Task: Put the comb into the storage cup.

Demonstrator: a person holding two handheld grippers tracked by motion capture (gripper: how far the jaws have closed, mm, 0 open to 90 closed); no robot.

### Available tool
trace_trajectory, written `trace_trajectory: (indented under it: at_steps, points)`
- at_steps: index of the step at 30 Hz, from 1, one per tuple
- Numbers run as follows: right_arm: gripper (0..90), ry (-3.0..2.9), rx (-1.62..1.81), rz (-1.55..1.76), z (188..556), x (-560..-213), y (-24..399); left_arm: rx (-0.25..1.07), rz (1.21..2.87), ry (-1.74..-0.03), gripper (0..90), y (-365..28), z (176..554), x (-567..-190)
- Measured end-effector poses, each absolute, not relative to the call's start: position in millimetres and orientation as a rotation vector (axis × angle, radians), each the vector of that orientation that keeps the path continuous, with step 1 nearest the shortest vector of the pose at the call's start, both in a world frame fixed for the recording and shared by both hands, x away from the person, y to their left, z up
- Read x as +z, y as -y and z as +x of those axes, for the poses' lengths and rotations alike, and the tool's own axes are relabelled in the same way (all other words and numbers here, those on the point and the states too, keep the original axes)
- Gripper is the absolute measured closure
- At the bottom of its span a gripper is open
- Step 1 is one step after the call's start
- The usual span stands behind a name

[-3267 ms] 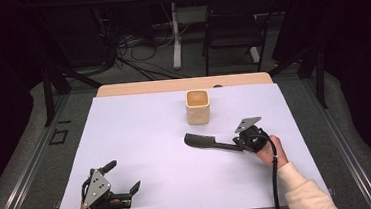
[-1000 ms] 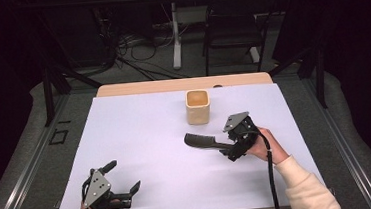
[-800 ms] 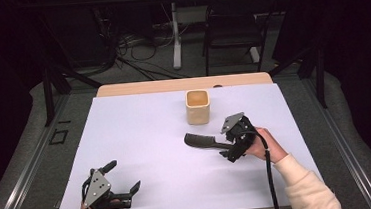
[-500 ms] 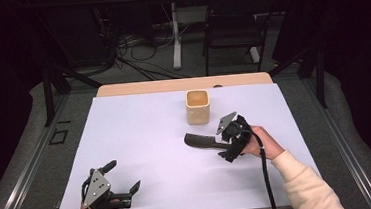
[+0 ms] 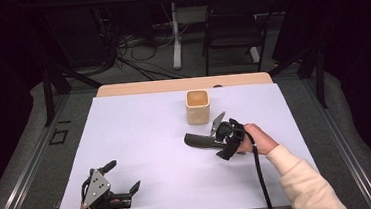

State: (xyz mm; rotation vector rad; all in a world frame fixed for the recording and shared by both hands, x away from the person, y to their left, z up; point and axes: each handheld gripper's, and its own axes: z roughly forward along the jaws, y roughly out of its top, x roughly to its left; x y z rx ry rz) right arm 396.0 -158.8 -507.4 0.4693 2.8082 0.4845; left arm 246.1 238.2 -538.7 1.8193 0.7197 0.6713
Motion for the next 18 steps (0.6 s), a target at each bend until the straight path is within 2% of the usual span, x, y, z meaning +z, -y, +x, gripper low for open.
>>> trace_trajectory:
  at_steps: [2, 10, 18]
  points:
    - [25.7, -2.812, 0.477, 0.466, 397.1, -507.4, 157.5, 0.674, 1.819, -0.722, 0.1, -238.0, 245.9, -538.7]
    - [52.3, -2.846, 0.347, 0.424, 404.2, -509.6, 150.8, 0.672, 1.819, -0.720, 0.1, -237.9, 246.3, -538.8]
    - [62.0, -2.883, 0.277, 0.399, 408.6, -511.9, 141.6, 0.671, 1.819, -0.720, 0.2, -237.9, 246.3, -538.7]
